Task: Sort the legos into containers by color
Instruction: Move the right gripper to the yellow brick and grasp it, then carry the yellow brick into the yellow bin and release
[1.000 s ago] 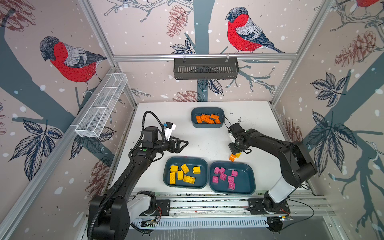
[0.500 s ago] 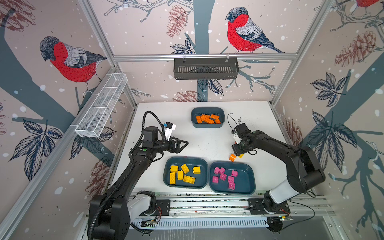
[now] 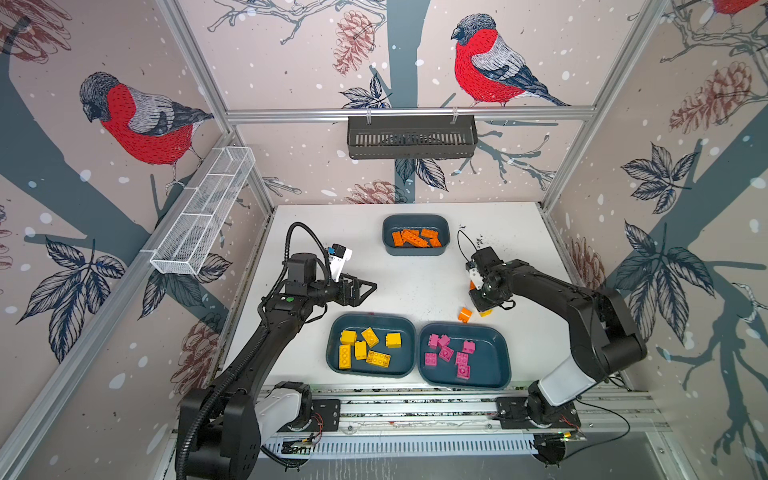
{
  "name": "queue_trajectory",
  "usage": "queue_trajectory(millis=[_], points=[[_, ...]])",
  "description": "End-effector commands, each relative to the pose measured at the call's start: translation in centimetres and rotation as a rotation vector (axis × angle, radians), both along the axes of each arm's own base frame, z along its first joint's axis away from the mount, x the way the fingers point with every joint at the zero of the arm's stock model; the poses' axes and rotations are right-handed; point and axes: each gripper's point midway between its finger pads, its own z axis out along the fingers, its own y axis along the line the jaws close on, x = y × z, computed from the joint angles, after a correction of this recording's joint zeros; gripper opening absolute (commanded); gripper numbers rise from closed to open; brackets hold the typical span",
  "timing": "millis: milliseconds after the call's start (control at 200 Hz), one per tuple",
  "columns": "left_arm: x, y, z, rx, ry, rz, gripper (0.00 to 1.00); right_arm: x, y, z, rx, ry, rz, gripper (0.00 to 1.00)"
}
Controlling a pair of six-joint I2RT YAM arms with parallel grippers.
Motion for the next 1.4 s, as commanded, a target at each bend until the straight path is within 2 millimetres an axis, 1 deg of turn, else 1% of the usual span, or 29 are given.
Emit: queue_trajectory(millis=[0, 75, 135, 240, 315, 345, 355, 375, 440, 525, 625, 650, 665, 725, 765, 811, 866, 931, 1006, 1076, 1141, 1206, 1266, 1321, 1396], points=[[0.0, -0.1, 0.6, -0.005, -0.033, -0.018, 0.97, 0.0, 1.3, 2.1, 0.063, -0.026, 0.042, 0.24], [0.1, -0.1, 0.8, -0.004, -0.036, -0.019, 0.96, -0.3, 2.2, 4.0, 0.098, -0.053, 0.09, 0.24], [0.1, -0.1, 1.0, -0.005, -0.039, -0.019, 0.97, -1.1, 3.1, 5.4, 0.135, -0.067, 0.142, 0.24], [0.1, -0.2, 0.9, -0.006, -0.036, -0.019, 0.96, -3.7, 5.4, 7.8, 0.201, -0.097, 0.287, 0.24], [0.1, -0.2, 0.8, -0.007, -0.035, -0.023, 0.96, -5.4, 7.2, 9.9, 0.267, -0.145, 0.385, 0.24], [0.2, -0.2, 0.7, -0.008, -0.035, -0.023, 0.96, -5.9, 7.8, 10.0, 0.282, -0.147, 0.416, 0.24], [0.2, -0.2, 0.7, -0.008, -0.034, -0.024, 0.96, -6.1, 8.0, 10.6, 0.291, -0.166, 0.428, 0.24], [0.2, -0.2, 0.7, -0.008, -0.032, -0.024, 0.96, -6.5, 8.3, 11.0, 0.301, -0.179, 0.45, 0.25], [0.4, -0.2, 0.8, -0.006, -0.035, -0.023, 0.96, -7.8, 9.8, 11.6, 0.329, -0.198, 0.524, 0.25], [0.6, -0.2, 0.9, 0.001, -0.041, -0.027, 0.96, -9.5, 12.9, 12.1, 0.39, -0.211, 0.616, 0.25], [0.9, -0.2, 1.3, 0.01, -0.042, -0.025, 0.96, -11.3, 18.1, 13.3, 0.501, -0.242, 0.737, 0.26], [0.9, -0.2, 1.3, 0.012, -0.041, -0.025, 0.96, -12.0, 19.4, 14.0, 0.537, -0.259, 0.771, 0.26], [0.9, -0.1, 1.4, 0.012, -0.041, -0.025, 0.96, -12.3, 20.3, 13.4, 0.543, -0.244, 0.789, 0.26], [1.1, -0.1, 1.5, 0.015, -0.042, -0.021, 0.96, -13.8, 23.2, 13.3, 0.587, -0.242, 0.877, 0.26], [1.1, -0.1, 1.6, 0.015, -0.046, -0.022, 0.96, -14.7, 24.8, 13.0, 0.598, -0.231, 0.928, 0.26], [1.1, -0.1, 1.7, 0.013, -0.049, -0.023, 0.96, -15.6, 26.2, 12.3, 0.593, -0.205, 0.97, 0.27], [1.1, -0.1, 1.7, 0.015, -0.056, -0.025, 0.96, -16.6, 27.2, 11.1, 0.578, -0.163, 1.019, 0.29], [1.1, -0.1, 1.9, 0.016, -0.065, -0.026, 0.97, -17.2, 27.7, 9.4, 0.538, -0.143, 1.057, 0.34], [1.1, -0.1, 2.0, 0.013, -0.071, -0.027, 0.97, -17.1, 27.6, 7.6, 0.487, -0.12, 1.062, 0.51], [1.0, -0.1, 1.9, 0.01, -0.064, -0.024, 0.97, -16.3, 27.2, 6.9, 0.444, -0.127, 1.045, 0.59], [1.0, -0.1, 1.8, 0.01, -0.063, -0.024, 0.96, -15.6, 26.7, 7.2, 0.44, -0.141, 1.02, 0.63], [0.8, -0.1, 1.6, 0.01, -0.058, -0.023, 0.96, -15.1, 26.1, 8.1, 0.456, -0.161, 0.989, 0.67], [0.8, -0.1, 1.6, 0.01, -0.059, -0.022, 0.96, -14.4, 25.1, 9.2, 0.463, -0.179, 0.956, 0.68], [0.8, -0.1, 1.5, 0.01, -0.058, -0.022, 0.96, -13.5, 23.7, 10.2, 0.471, -0.189, 0.905, 0.68], [0.7, -0.1, 1.4, 0.007, -0.054, -0.022, 0.96, -11.7, 20.8, 11.1, 0.468, -0.198, 0.816, 0.68]])
